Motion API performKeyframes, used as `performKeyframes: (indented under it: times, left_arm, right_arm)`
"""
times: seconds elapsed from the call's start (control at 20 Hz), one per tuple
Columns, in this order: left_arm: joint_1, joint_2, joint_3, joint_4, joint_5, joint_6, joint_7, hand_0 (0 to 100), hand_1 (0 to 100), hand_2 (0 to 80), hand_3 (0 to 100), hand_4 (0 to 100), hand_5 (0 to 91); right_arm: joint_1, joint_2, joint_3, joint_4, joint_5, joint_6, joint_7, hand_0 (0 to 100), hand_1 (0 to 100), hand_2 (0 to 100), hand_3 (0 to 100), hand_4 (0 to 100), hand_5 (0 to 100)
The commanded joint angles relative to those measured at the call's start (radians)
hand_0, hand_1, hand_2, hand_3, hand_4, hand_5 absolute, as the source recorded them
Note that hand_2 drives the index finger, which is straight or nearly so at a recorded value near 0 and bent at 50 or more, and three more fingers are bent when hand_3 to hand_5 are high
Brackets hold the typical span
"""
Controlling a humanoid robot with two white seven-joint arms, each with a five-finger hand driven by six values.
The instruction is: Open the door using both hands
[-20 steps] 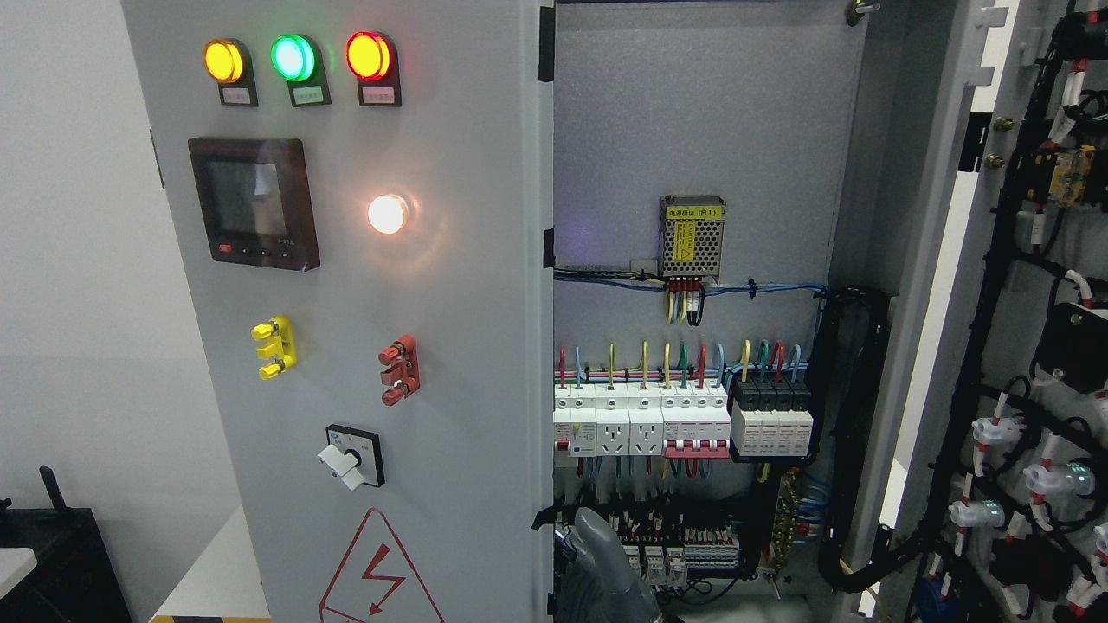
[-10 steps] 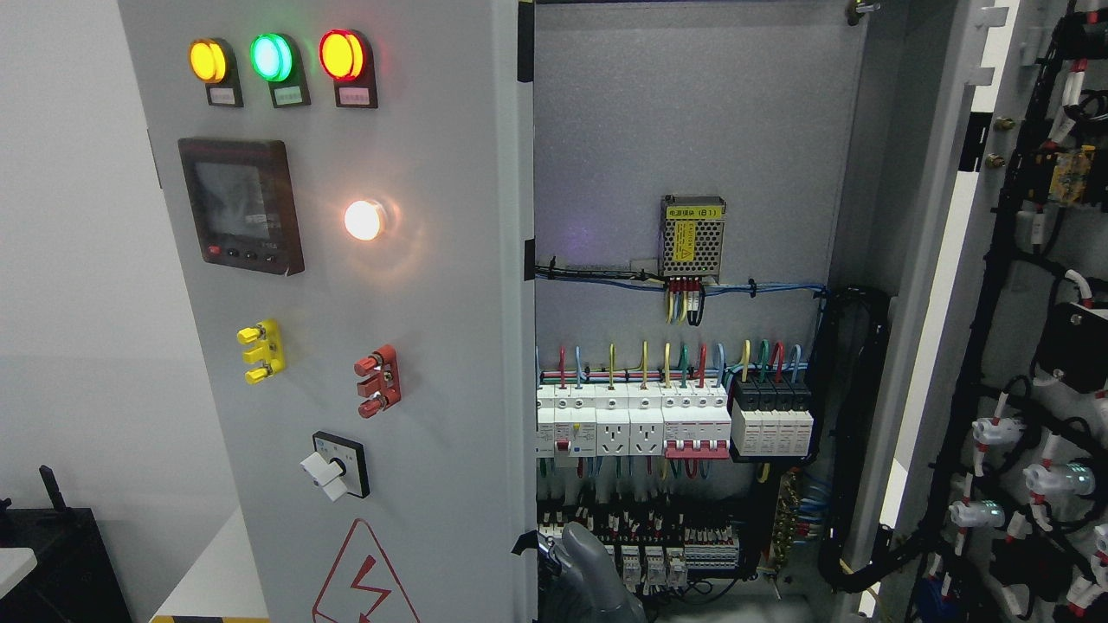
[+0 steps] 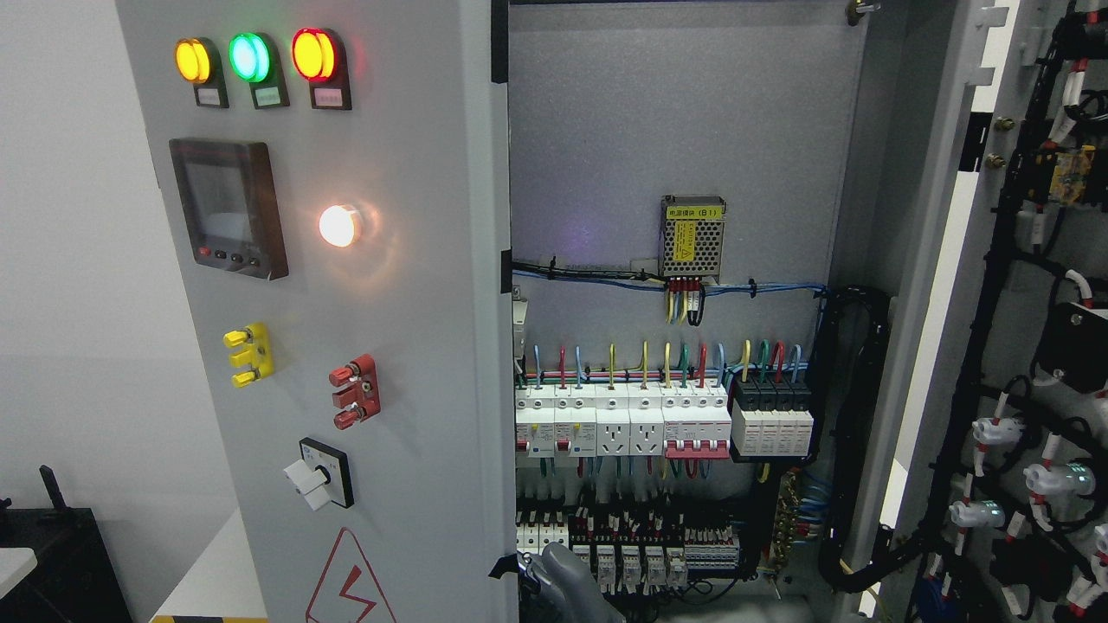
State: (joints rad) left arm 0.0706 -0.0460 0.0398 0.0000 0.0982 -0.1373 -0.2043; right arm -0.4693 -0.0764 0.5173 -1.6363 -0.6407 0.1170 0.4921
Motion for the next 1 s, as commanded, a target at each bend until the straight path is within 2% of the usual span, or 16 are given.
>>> performKeyframes:
  times: [0.0, 0.25, 0.35, 0.95]
  left_arm:
    - [0.0, 0.0, 0.002, 0.0, 0.0, -0.001, 0.0, 0, 0, 0.0, 0, 3, 0.0]
    - [0.0, 0.0, 0.002, 0.0, 0.0, -0.001, 0.0, 0, 0, 0.0, 0, 3, 0.0]
    - [0.0, 0.0, 0.0, 0.0, 0.0, 0.001, 0.0, 0, 0, 0.0, 0, 3, 0.0]
    - [0.0, 0.0, 0.0, 0.0, 0.0, 0.001, 0.0, 0, 0, 0.0, 0, 3, 0.0]
  right_arm:
    - [0.004, 0.004, 0.03, -0.02, 0.0, 0.0, 0.002, 0, 0, 0, 0, 0, 0]
    - [0.006, 0.006, 0.052, -0.033, 0.0, -0.002, 0.006, 0, 0, 0, 0, 0, 0]
    - [0.008, 0.006, 0.058, -0.039, -0.002, -0.002, 0.037, 0, 0, 0, 0, 0, 0]
    - [0.037, 0.006, 0.092, -0.056, 0.0, -0.002, 0.043, 0, 0, 0, 0, 0, 0]
